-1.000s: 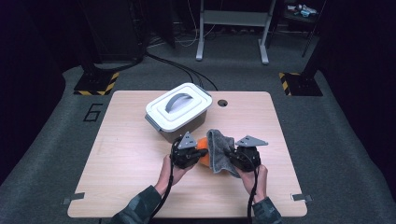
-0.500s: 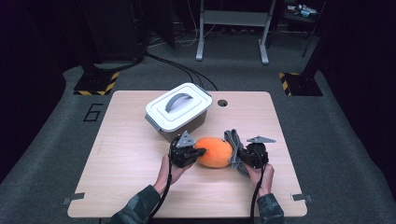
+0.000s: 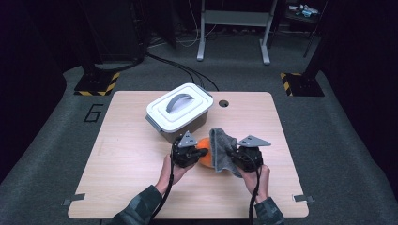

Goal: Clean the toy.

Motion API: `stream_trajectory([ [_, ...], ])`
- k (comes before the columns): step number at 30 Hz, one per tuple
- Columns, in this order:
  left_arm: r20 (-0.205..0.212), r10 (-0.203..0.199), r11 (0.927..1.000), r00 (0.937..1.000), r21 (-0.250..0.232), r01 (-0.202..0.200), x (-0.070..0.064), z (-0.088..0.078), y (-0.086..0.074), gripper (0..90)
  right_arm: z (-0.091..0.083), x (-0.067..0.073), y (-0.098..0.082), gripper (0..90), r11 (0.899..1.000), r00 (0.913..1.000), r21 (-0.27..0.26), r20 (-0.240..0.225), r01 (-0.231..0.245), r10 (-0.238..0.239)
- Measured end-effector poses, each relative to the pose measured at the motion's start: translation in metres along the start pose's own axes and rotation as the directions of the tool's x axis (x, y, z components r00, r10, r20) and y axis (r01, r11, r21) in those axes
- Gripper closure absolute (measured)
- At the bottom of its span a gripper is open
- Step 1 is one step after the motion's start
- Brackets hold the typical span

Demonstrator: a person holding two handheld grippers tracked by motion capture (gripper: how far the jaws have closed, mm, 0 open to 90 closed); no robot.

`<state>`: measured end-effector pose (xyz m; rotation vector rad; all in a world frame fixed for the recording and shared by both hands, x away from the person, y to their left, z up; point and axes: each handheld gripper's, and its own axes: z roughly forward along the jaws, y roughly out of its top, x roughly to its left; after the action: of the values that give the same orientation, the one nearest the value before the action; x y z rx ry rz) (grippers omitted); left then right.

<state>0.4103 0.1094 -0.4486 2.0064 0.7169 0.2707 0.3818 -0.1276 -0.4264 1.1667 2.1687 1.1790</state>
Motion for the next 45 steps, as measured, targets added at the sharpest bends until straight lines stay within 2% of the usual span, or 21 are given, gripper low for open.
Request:
stream_trajectory([
  [2, 0.004, -0.013, 0.9999, 0.9999, 0.006, 0.013, 0.001, -0.001, 0.0, 89.8, 0.009, 0.002, 0.0, 80.4, 1.0, 0.9998, 0.013, 0.005, 0.02, -0.02],
  [8, 0.009, 0.009, 1.0, 0.9999, 0.003, -0.009, -0.001, 0.002, 0.002, 89.8, 0.012, -0.01, -0.006, 80.5, 1.0, 0.9996, 0.027, 0.029, -0.002, 0.002],
  [10, 0.021, 0.006, 0.9999, 0.9998, 0.012, -0.007, -0.001, 0.002, 0.002, 89.8, 0.012, -0.015, -0.011, 80.5, 0.999, 0.9992, 0.032, 0.038, -0.015, 0.014],
  [16, 0.019, 0.004, 0.9999, 0.9998, 0.016, -0.004, 0.0, 0.004, 0.002, 89.5, 0.018, -0.029, -0.024, 80.5, 0.998, 0.9966, 0.042, 0.066, -0.053, 0.05],
  [18, 0.016, 0.006, 0.9998, 0.9999, 0.019, -0.006, 0.0, 0.004, 0.002, 89.5, 0.019, -0.031, -0.025, 80.5, 0.998, 0.9957, 0.047, 0.079, -0.052, 0.048],
  [25, 0.012, 0.012, 0.9997, 0.9998, 0.019, -0.013, 0.001, 0.007, 0.004, 89.5, 0.024, -0.044, -0.035, 80.4, 0.993, 0.9883, 0.079, 0.13, -0.091, 0.08],
  [27, 0.011, 0.009, 0.9997, 0.9999, 0.023, -0.009, 0.003, 0.007, 0.005, 89.4, 0.017, -0.042, -0.033, 80.4, 0.994, 0.9873, 0.063, 0.134, -0.094, 0.085],
  [29, 0.012, 0.002, 0.9998, 0.9999, 0.021, -0.003, 0.003, 0.007, 0.005, 89.4, 0.005, -0.036, -0.028, 80.4, 0.996, 0.9882, 0.021, 0.128, -0.087, 0.084],
  [32, 0.009, 0.002, 0.9998, 1.0, 0.018, -0.002, 0.002, 0.008, 0.006, 89.4, -0.012, -0.019, -0.019, 80.4, 0.998, 0.992, -0.031, 0.111, -0.058, 0.061],
  [34, 0.015, 0.007, 0.9997, 0.9999, 0.021, -0.008, 0.003, 0.008, 0.006, 89.4, -0.016, -0.009, -0.013, 80.3, 0.999, 0.9954, -0.042, 0.089, -0.031, 0.034],
  [36, 0.009, -0.002, 0.9998, 1.0, 0.018, 0.002, 0.003, 0.008, 0.007, 89.4, -0.01, 0.003, -0.009, 80.3, 1.0, 0.9979, -0.028, 0.064, 0.001, 0.001],
  [38, 0.01, -0.002, 0.9998, 0.9999, 0.02, 0.002, 0.004, 0.008, 0.007, 89.4, 0.002, 0.006, -0.01, 80.4, 1.0, 0.9982, 0.004, 0.058, 0.015, -0.015],
  [40, 0.019, -0.012, 0.9997, 0.9997, 0.021, 0.012, 0.005, 0.009, 0.006, 89.4, 0.009, 0.002, -0.013, 80.5, 1.0, 0.9975, 0.01, 0.069, 0.015, -0.016],
  [43, 0.022, 0.011, 0.9997, 0.9997, 0.023, -0.012, 0.003, 0.01, 0.007, 88.9, 0.015, -0.006, -0.017, 80.5, 1.0, 0.9975, 0.012, 0.071, -0.01, 0.009],
  [45, 0.027, 0.011, 0.9998, 0.9996, 0.017, -0.011, 0.003, 0.009, 0.008, 84.5, 0.016, -0.008, -0.017, 80.5, 1.0, 0.9977, 0.012, 0.067, -0.016, 0.015],
])
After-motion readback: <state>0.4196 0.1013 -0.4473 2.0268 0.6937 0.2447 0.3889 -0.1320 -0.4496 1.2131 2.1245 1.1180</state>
